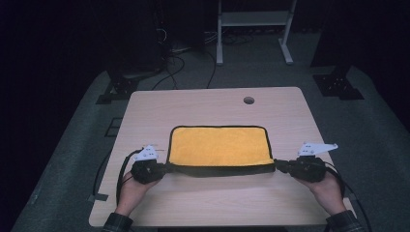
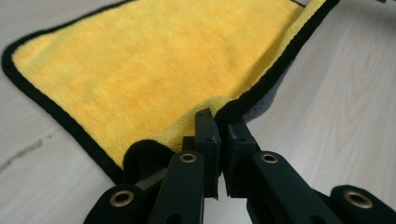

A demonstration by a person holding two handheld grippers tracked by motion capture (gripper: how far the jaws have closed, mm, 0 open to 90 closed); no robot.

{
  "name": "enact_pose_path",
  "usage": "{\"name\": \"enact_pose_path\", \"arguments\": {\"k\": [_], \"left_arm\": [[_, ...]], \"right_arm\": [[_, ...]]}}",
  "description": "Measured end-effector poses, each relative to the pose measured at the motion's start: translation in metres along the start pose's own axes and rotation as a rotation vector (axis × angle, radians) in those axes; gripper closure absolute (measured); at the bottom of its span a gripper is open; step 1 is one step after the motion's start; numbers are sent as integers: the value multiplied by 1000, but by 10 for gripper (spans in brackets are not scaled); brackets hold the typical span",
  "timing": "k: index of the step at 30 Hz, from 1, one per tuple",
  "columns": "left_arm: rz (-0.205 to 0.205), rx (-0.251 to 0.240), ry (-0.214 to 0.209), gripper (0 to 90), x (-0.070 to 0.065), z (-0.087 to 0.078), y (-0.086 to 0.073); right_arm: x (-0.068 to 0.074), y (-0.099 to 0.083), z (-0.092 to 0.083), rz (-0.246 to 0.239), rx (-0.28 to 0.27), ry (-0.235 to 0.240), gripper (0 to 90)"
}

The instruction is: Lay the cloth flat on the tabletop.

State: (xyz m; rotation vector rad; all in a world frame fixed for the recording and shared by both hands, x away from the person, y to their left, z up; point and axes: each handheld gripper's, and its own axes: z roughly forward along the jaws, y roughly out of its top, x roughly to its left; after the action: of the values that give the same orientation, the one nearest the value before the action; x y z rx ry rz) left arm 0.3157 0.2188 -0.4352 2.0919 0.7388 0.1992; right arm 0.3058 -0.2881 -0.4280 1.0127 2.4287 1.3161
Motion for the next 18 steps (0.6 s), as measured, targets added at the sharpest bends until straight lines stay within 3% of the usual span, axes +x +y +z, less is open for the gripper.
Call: {"name": "enact_pose_path", "arguments": {"k": [18], "left_arm": [[25,58,-69,851,-42,-12,-30]], "right_arm": [[30,-31,-26,-15,23,20,844]]}}
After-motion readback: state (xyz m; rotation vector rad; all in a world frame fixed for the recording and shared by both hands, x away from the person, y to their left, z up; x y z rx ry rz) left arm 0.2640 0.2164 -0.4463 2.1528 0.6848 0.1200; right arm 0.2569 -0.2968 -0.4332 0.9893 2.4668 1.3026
